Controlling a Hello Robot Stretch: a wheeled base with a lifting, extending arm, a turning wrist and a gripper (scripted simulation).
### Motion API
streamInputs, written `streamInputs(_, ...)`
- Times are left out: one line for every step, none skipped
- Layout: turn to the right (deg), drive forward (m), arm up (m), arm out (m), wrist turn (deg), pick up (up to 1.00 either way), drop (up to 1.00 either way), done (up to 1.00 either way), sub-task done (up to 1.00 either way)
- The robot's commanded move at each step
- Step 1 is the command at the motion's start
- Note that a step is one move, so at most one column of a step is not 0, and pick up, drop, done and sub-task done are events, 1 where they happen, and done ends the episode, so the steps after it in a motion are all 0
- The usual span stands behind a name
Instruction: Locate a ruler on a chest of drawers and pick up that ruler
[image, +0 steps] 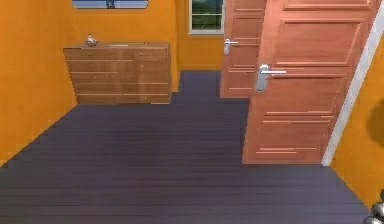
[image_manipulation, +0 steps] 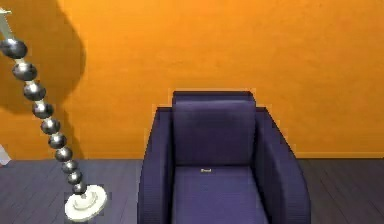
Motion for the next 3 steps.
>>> streamInputs(0.0, 1.0, 0.0, 0.0, 0.0, 0.0, 0.0, 0.0, 0.0)
streamInputs(0.0, 1.0, 0.0, 0.0, 0.0, 0.0, 0.0, 0.0, 0.0)
streamInputs(21.0, 0.0, 0.0, 0.0, 0.0, 0.0, 0.0, 0.0, 0.0)
